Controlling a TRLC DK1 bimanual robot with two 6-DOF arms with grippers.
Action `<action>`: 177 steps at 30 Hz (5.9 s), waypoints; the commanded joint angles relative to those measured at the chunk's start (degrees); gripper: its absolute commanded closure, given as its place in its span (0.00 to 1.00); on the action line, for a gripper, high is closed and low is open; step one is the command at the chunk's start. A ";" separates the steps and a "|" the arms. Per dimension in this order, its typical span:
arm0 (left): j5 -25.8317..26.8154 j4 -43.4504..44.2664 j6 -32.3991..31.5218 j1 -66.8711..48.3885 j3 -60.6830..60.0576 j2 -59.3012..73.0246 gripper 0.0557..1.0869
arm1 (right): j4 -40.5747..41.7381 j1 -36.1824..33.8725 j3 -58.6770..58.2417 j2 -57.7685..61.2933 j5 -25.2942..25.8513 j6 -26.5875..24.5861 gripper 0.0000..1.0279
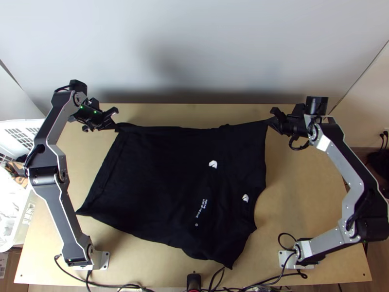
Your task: Fold the t-shirt
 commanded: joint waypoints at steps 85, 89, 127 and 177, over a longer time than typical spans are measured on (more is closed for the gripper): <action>5.52 -17.81 23.59 5.13 2.01 2.87 0.03 | -43.46 11.27 -13.04 -7.38 -9.34 -30.92 0.05; 5.52 -17.90 24.20 5.13 1.92 1.55 0.05 | -43.55 12.06 -11.54 -9.93 -9.34 -31.01 0.05; -5.64 -3.04 24.82 7.85 -51.43 -39.05 0.05 | -47.95 50.82 -24.37 -17.57 0.15 0.02 0.05; -3.88 22.18 9.70 -3.66 -41.58 -25.78 0.05 | -6.02 8.19 -23.05 -2.46 14.48 -5.87 0.51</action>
